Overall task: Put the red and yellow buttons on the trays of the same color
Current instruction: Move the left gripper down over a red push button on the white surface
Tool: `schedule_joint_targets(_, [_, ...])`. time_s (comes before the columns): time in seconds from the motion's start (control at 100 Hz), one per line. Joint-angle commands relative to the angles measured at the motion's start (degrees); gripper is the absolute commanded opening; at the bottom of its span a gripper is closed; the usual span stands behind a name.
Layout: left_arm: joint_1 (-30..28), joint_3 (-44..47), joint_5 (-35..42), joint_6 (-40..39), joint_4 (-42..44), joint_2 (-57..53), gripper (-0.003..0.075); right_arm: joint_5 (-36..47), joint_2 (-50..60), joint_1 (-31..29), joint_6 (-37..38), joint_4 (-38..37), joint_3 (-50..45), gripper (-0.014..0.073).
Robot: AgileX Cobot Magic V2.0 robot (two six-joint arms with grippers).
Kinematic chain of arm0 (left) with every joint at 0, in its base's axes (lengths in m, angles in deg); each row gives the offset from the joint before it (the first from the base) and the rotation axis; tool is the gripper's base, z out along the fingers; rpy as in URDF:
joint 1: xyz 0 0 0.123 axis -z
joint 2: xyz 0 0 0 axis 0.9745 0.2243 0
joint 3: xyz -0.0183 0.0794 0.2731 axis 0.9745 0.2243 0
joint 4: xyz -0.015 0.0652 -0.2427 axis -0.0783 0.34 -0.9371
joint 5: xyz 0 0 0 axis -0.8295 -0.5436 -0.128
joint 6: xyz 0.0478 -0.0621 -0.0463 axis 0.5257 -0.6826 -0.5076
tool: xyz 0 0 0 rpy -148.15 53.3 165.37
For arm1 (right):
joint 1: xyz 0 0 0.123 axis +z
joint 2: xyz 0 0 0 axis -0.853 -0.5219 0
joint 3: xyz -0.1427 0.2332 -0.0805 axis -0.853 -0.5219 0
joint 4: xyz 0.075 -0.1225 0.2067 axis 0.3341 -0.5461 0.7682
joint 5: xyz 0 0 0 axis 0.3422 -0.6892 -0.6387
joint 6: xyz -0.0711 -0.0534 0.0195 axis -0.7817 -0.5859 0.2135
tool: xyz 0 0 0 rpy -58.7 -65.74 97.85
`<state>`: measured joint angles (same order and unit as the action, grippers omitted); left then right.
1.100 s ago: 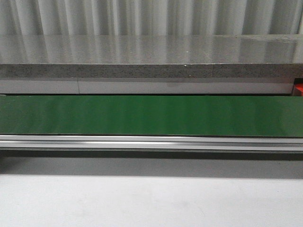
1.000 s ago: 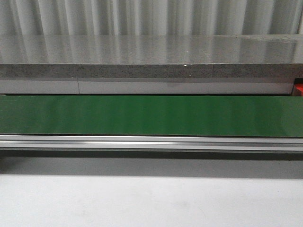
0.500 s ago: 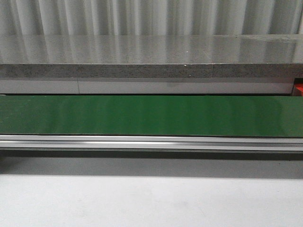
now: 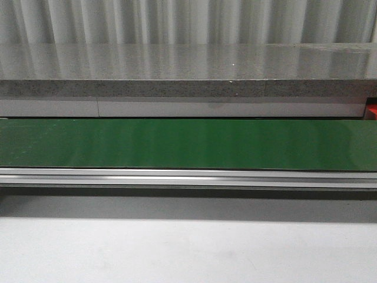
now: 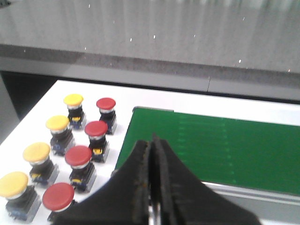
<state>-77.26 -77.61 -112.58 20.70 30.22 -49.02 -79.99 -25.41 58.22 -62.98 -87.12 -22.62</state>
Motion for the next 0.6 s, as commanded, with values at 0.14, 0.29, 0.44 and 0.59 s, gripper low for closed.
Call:
schedule_joint_targets(0.14, [0.43,-9.58,-2.85,0.18,-3.67,10.21,-0.0020,4.62,-1.07,-0.26,-0.08,0.23,1.16,-0.0067])
schedule_joint_targets(0.29, [0.43,-9.68,-3.25,0.18,-3.96,13.35,-0.0020,4.62,-1.07,-0.26,-0.08,0.23,1.16,-0.0067])
schedule_joint_targets(0.44, [0.43,-9.68,-3.91,0.18,-3.96,14.79,0.0028,4.62,-1.07,-0.26,-0.08,0.23,1.16,-0.0067])
schedule_joint_targets(0.59, [0.43,-9.68,-5.26,0.18,-3.96,14.79,0.0331,4.62,-1.07,-0.26,-0.08,0.23,1.16,-0.0067])
